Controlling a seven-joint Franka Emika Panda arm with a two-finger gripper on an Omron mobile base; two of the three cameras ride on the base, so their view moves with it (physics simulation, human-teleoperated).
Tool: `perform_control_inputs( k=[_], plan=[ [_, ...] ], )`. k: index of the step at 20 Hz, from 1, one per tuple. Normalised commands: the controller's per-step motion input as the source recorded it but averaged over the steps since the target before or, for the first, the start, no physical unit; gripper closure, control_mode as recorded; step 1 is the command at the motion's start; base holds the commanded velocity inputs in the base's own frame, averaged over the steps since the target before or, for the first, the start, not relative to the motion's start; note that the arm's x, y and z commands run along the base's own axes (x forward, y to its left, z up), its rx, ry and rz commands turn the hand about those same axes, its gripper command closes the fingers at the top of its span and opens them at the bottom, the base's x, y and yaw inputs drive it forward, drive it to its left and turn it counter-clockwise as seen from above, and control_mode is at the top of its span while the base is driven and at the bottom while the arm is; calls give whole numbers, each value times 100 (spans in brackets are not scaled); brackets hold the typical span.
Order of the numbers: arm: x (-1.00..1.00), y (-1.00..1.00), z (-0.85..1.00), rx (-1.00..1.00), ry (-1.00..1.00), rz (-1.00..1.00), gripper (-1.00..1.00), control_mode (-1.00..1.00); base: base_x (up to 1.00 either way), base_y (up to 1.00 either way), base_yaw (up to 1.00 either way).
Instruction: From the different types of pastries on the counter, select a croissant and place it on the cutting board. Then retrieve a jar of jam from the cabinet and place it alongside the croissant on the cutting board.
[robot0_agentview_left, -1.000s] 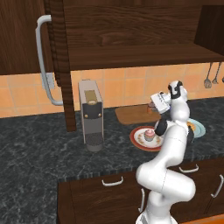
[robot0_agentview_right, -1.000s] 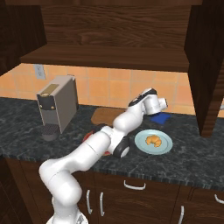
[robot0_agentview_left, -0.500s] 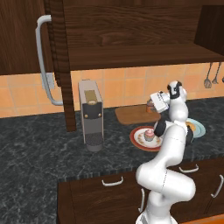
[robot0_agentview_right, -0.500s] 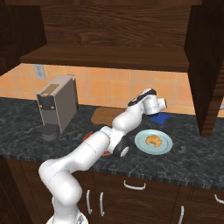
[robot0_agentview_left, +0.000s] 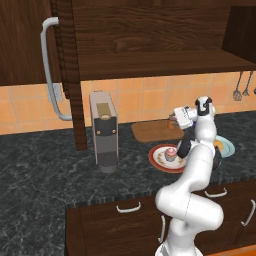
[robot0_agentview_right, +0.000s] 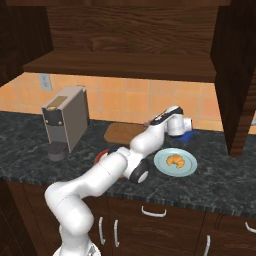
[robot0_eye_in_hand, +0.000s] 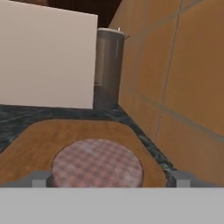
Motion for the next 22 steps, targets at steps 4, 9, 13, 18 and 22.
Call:
perform_control_inputs(
  k=[4,9,13,18,22],
  plan=[
    [4,-3,6,4,0,11,-100,-100,0,0,0],
    [5,-8,16,0,0,17,-100,-100,0,0,0],
    [21,-32,19,6,1,20,-100,-100,0,0,0],
    [24,-53,45,10,3,21,-100,-100,0,0,0],
    [5,-32,77,-3,0,24,-100,-100,0,0,0]
  ],
)
